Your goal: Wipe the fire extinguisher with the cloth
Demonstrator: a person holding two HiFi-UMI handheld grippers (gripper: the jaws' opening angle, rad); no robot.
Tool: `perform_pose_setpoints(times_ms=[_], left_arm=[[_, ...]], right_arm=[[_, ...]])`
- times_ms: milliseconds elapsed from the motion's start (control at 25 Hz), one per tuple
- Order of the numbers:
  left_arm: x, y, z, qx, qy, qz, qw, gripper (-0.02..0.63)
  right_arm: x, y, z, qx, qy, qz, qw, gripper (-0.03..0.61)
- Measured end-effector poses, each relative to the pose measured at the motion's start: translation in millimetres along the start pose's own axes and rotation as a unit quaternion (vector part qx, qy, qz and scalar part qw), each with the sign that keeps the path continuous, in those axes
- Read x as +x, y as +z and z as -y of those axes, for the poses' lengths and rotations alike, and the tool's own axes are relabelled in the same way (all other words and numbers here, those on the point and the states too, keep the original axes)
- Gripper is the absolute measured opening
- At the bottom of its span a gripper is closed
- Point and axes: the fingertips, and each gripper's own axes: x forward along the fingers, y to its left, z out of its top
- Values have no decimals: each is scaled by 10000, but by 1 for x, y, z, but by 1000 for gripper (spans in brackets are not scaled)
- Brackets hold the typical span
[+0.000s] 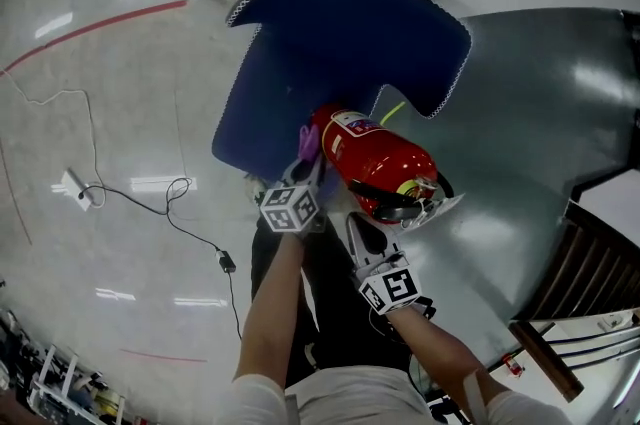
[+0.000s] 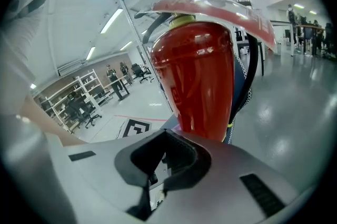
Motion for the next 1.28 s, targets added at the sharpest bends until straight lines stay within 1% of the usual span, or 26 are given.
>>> perform_pose_setpoints(times_ms=[200, 360, 640, 720, 920, 1040, 1280], left_arm=[[-28, 15, 38, 75, -181, 14, 9998, 54], [-53, 31, 74, 119, -289, 49, 9995, 54], [-93, 43, 129, -221, -539, 227, 9980, 54], [-103, 45, 142, -266, -607, 288, 9974, 54], [-126, 55, 173, -306, -817, 360, 9955, 54], [-134, 59, 187, -259, -948, 363, 9945, 54], [-152, 64, 209, -139, -1181, 251, 9926, 54]], right_arm=[[-16, 17, -7, -90, 16, 101, 9999, 12], [-31, 35, -10, -151, -82, 257, 9995, 12], [-60, 65, -14, -168, -326, 579, 9976, 12], [-69, 73, -17, -181, -372, 710, 9966, 12], [-86, 89, -26, -254, -410, 878, 9950, 12], [-92, 95, -28, -331, -425, 929, 9942, 12], [-106, 114, -31, -369, -538, 1093, 9919, 12]])
